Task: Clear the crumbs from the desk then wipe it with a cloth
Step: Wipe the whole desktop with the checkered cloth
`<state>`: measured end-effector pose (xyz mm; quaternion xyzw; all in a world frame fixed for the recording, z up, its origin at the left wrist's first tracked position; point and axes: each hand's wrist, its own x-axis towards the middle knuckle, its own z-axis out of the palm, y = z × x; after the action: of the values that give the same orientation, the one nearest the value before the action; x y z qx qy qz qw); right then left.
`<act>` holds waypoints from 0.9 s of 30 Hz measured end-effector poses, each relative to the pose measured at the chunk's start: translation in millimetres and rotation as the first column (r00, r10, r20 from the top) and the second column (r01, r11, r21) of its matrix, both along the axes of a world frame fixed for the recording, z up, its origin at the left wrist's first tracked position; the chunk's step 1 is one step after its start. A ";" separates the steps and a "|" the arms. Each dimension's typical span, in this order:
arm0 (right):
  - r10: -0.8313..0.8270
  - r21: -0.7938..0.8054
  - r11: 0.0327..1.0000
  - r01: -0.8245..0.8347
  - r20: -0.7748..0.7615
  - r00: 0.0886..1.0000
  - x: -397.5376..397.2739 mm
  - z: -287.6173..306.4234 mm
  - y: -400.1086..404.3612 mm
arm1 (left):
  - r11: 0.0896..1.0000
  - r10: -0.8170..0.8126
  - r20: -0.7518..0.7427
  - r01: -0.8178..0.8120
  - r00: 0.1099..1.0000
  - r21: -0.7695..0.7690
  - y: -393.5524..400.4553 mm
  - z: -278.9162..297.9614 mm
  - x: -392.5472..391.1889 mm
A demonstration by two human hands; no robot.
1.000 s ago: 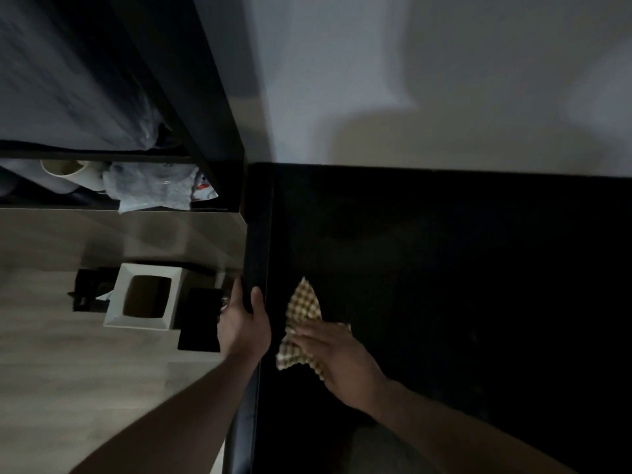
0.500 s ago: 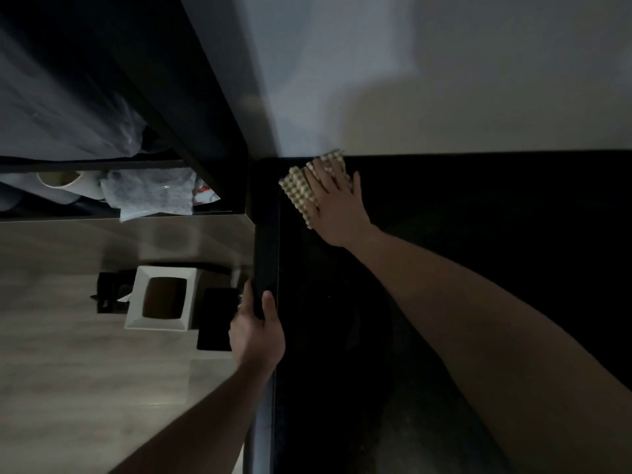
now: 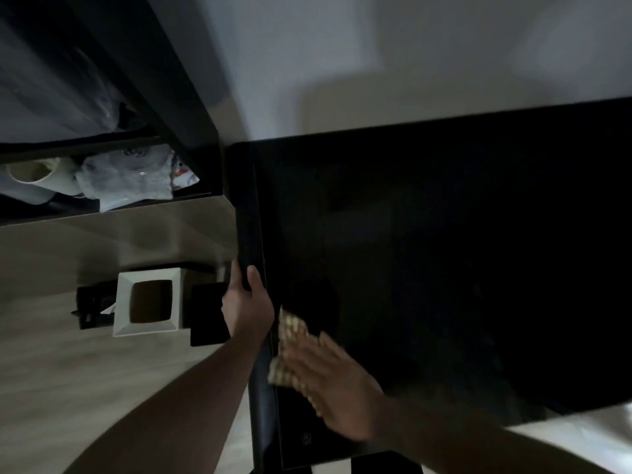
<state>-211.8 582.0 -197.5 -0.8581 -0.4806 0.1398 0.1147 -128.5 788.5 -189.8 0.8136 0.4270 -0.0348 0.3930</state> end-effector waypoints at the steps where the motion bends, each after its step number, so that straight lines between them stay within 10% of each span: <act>1: 0.035 0.014 0.999 -0.035 0.012 0.999 -23.6 0.1 -9.8 | 1.000 -0.006 -0.002 0.006 1.000 -0.004 0.2 0.0 -0.8; 5: 0.050 0.111 0.993 -0.040 -0.092 0.994 -41.7 2.9 -32.0 | 1.000 -0.012 0.001 0.012 1.000 -0.010 3.8 -0.7 -3.2; 11: -0.419 0.332 0.812 0.480 -0.240 0.876 108.3 31.8 -9.3 | 1.000 -0.011 -0.014 0.011 1.000 0.013 0.2 -0.5 -0.4; 19: -0.427 0.078 0.901 0.426 -0.007 0.904 298.8 4.5 72.3 | 0.999 0.001 -0.014 0.000 1.000 0.051 -1.3 -5.5 0.6; 27: -0.390 0.021 0.921 0.389 0.050 0.920 217.3 -5.8 66.4 | 0.999 0.022 -0.022 -0.022 0.999 0.027 1.1 -6.0 3.6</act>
<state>5.5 648.4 -203.3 -0.9393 -0.3040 0.0889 0.1318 -124.9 789.6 -195.8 0.8136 0.4408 -0.0340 0.3777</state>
